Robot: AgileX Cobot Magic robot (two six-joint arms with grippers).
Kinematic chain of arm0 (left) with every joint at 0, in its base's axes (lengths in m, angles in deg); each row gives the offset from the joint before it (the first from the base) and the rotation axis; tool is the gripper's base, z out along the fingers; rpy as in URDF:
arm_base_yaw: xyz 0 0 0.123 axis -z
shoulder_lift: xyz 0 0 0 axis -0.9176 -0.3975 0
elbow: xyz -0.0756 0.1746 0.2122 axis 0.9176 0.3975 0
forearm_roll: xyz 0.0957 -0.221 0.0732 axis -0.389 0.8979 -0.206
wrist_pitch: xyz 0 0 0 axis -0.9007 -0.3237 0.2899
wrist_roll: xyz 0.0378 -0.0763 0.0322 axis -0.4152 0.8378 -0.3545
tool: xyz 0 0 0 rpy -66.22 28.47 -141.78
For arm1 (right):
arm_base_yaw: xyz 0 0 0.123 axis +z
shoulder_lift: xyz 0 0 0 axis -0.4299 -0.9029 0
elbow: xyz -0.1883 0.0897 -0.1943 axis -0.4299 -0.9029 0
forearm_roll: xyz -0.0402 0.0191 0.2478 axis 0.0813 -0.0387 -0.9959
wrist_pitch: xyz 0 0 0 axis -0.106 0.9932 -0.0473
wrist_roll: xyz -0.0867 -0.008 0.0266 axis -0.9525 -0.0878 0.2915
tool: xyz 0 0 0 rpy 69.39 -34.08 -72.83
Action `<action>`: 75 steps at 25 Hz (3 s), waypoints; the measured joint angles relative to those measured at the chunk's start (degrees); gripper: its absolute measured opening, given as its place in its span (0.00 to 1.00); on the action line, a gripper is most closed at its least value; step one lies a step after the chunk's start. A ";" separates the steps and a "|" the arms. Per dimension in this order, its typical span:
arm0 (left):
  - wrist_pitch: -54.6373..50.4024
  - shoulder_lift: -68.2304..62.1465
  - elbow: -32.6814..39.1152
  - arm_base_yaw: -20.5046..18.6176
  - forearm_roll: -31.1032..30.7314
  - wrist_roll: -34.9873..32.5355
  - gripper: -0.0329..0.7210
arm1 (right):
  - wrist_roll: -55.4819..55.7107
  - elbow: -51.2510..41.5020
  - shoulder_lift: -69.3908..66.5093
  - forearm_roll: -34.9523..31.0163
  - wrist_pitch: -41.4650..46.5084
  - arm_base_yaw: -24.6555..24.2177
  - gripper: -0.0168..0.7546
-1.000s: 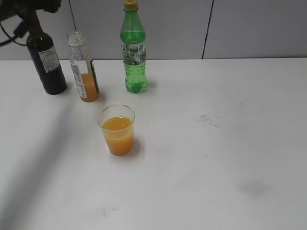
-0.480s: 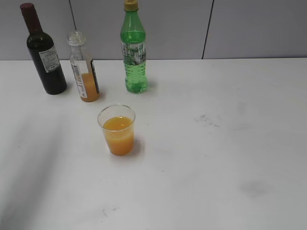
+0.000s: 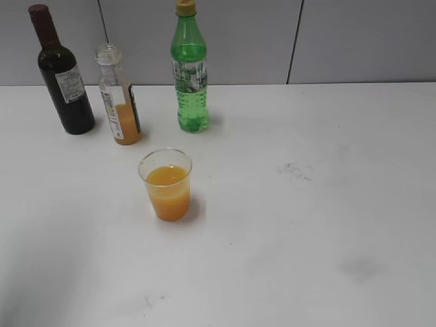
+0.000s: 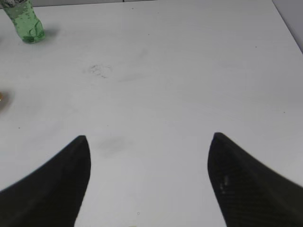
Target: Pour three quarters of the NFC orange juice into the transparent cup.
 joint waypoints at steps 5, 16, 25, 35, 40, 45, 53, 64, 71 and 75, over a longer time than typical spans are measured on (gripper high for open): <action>-0.39 12.31 7.91 0.00 -0.83 1.90 0.86 | 0.00 0.00 0.00 0.00 0.00 0.00 0.79; -0.93 41.86 32.10 0.00 -3.79 4.35 0.84 | 0.00 0.00 0.00 0.00 0.00 0.00 0.79; -0.92 64.94 40.35 0.00 -4.17 4.41 0.83 | 0.00 0.00 0.00 -0.07 0.00 0.00 0.79; -1.01 69.73 42.93 0.00 -4.61 4.41 0.83 | 0.00 0.00 0.00 -0.12 0.00 0.00 0.79; 2.84 69.73 44.21 0.00 -5.27 4.42 0.83 | 0.00 0.00 0.00 -0.12 0.00 0.00 0.79; 5.68 69.73 45.43 0.00 -5.27 4.42 0.82 | 0.00 0.00 0.00 -0.12 0.00 0.00 0.79; 5.98 69.73 45.43 0.00 -5.27 4.42 0.82 | 0.00 0.00 0.00 -0.12 0.00 0.00 0.79; 5.98 69.73 45.43 -0.05 -5.27 4.42 0.82 | 0.00 0.00 0.00 -0.12 0.00 0.00 0.79; 6.02 69.73 45.43 -3.61 -5.27 4.42 0.82 | 0.00 0.00 0.00 -0.12 0.00 0.00 0.79; 6.09 69.73 45.43 -3.96 -5.27 4.42 0.82 | 0.00 0.00 0.00 -0.12 0.00 0.00 0.79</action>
